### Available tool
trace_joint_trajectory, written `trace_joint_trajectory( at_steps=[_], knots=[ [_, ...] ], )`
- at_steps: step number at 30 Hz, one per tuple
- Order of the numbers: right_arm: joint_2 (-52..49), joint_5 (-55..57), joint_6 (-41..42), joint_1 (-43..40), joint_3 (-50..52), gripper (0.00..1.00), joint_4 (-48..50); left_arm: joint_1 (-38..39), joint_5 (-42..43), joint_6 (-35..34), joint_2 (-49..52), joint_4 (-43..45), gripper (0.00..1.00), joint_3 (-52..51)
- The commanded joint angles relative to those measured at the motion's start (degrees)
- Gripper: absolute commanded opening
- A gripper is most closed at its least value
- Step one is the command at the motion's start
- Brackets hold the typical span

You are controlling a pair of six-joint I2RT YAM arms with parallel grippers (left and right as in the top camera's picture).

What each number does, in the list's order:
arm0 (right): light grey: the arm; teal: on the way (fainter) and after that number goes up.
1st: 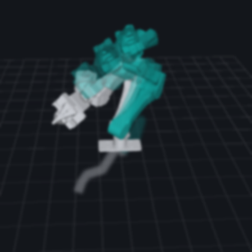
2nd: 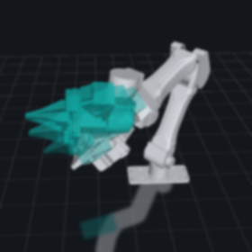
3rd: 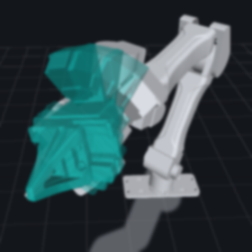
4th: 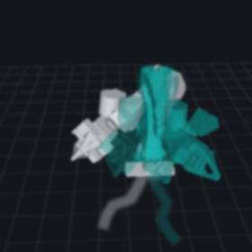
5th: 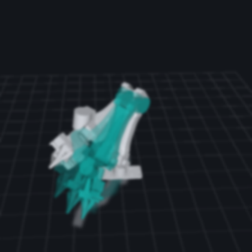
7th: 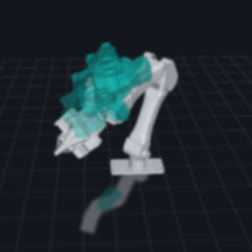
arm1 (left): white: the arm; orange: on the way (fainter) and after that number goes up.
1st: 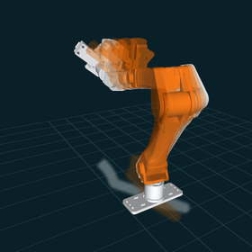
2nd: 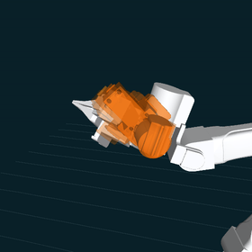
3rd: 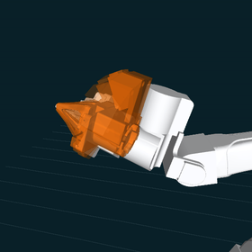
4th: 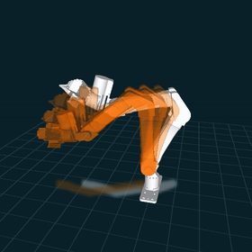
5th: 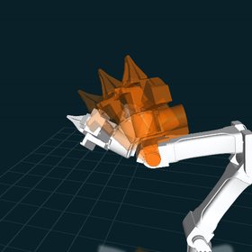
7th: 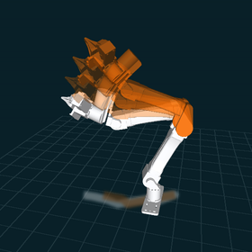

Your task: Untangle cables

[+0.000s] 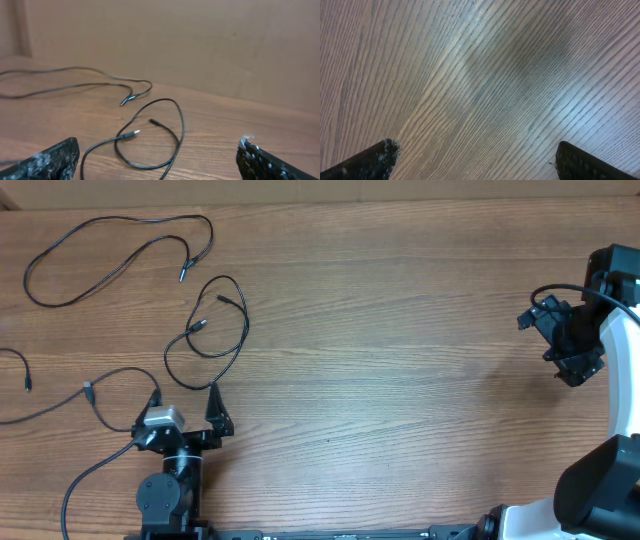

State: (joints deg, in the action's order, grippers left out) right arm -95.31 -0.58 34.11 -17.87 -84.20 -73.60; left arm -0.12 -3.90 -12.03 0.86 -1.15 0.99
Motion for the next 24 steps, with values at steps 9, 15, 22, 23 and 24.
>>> trace_joint_trajectory(
  at_steps=[9, 15, 22, 23, 24],
  knots=[
    [-0.17, 0.52, 0.17, 0.11, -1.38, 1.00, 0.07, -0.33, -5.07, 0.09, -0.70, -2.49, 1.00, -0.72],
    [-0.17, 0.52, 0.17, 0.11, -1.38, 1.00, 0.07, -0.33, -4.37, 8.81, -0.70, -2.64, 1.00, -0.72],
    [-0.17, 0.52, 0.17, 0.11, -1.38, 1.00, 0.07, -0.33, -3.98, 9.97, -0.70, -2.71, 1.00, -0.72],
    [-0.17, 0.52, 0.17, 0.11, -1.38, 1.00, 0.07, -0.33, -4.00, 10.03, -0.70, -2.71, 1.00, -0.72],
    [-0.17, 0.52, 0.17, 0.11, -1.38, 1.00, 0.07, -0.33, -3.98, 10.67, -0.70, -2.73, 1.00, -0.72]
  ],
)
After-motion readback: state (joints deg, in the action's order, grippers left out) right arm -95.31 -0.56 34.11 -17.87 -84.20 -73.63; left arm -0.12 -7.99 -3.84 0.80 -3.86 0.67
